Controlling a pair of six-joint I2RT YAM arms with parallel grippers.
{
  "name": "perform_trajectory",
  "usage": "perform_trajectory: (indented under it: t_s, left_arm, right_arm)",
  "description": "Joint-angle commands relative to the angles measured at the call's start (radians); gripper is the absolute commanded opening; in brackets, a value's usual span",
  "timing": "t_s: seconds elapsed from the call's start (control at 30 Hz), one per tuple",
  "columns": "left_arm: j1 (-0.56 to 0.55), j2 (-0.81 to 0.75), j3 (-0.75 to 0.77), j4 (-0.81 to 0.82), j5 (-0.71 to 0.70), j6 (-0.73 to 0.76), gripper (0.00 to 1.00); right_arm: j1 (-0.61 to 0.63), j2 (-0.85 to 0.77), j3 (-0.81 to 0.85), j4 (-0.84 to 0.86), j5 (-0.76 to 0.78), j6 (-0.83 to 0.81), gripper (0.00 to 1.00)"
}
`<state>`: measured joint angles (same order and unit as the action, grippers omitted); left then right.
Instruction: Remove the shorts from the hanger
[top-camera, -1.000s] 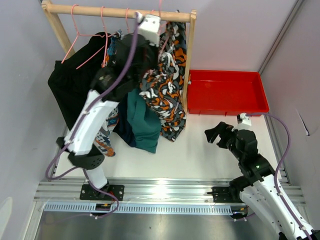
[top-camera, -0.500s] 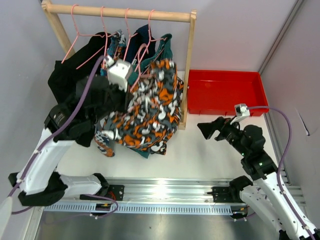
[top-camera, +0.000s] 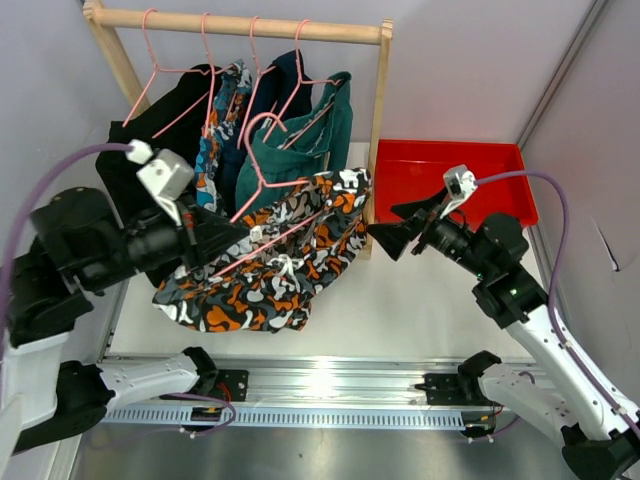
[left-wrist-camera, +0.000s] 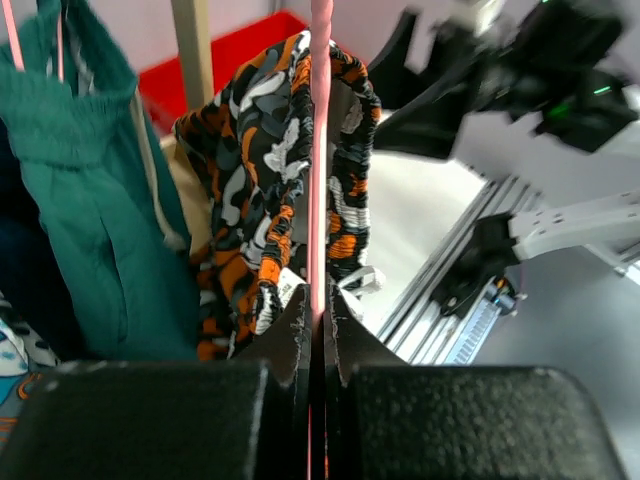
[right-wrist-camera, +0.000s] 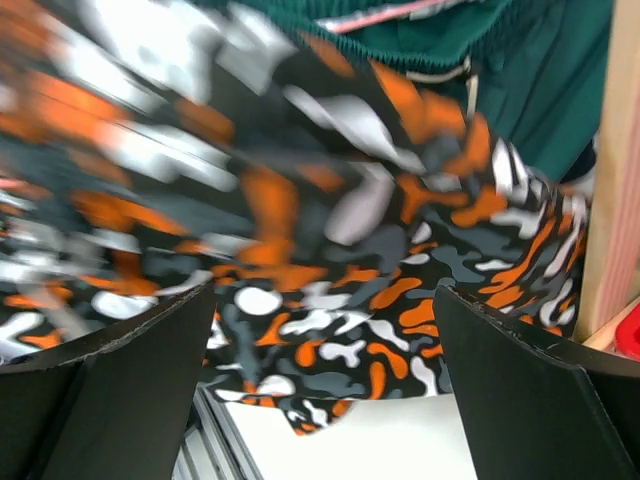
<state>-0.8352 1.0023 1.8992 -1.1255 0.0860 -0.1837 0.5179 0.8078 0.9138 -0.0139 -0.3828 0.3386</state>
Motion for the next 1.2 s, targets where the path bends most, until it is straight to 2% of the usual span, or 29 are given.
perform_trajectory:
  t_s: [0.0, 0.27, 0.4, 0.47, 0.5, 0.53, 0.57, 0.73, 0.87, 1.07, 1.17]
  left_arm:
    - [-0.007, 0.021, 0.090, 0.007, 0.064, -0.033, 0.00]
    - [-0.007, 0.016, 0.097, 0.023, 0.132, -0.046, 0.00]
    - [-0.007, 0.001, 0.095, 0.039, 0.156, -0.056, 0.00]
    - [-0.007, -0.007, 0.092, 0.047, 0.156, -0.059, 0.00]
    - [-0.007, -0.011, 0.090, 0.047, 0.159, -0.059, 0.00]
    - [-0.007, -0.014, 0.087, 0.046, 0.158, -0.057, 0.00]
    - [-0.007, -0.014, 0.089, 0.041, 0.144, -0.056, 0.00]
    - [-0.005, -0.016, 0.048, -0.019, 0.048, -0.043, 0.00]
    - [-0.007, -0.031, -0.090, -0.036, 0.000, -0.040, 0.00]
    - [-0.010, -0.114, -0.340, 0.019, 0.052, -0.054, 0.00]
    - [-0.018, -0.160, -0.434, 0.027, 0.078, -0.065, 0.00]
  right_arm:
    - [0.031, 0.025, 0.016, 0.063, 0.004, -0.029, 1.00]
    - [0.114, 0.079, -0.015, 0.149, 0.110, -0.055, 1.00]
    - [0.120, 0.126, -0.007, 0.202, 0.111, -0.062, 0.99]
    - [0.122, 0.166, -0.007, 0.244, 0.093, -0.058, 0.92]
    - [0.122, 0.178, -0.009, 0.258, 0.082, -0.052, 0.69]
    - [0.123, 0.200, -0.010, 0.285, 0.062, -0.053, 0.10]
    - [0.126, 0.206, -0.006, 0.284, 0.076, -0.050, 0.00]
    - [0.125, 0.156, -0.007, 0.264, 0.175, -0.088, 0.00]
    - [0.100, 0.084, 0.049, 0.189, 0.252, -0.144, 0.00]
    - [-0.034, 0.062, 0.143, 0.078, 0.291, -0.184, 0.00]
    - [-0.155, 0.089, 0.197, 0.031, 0.303, -0.139, 0.00]
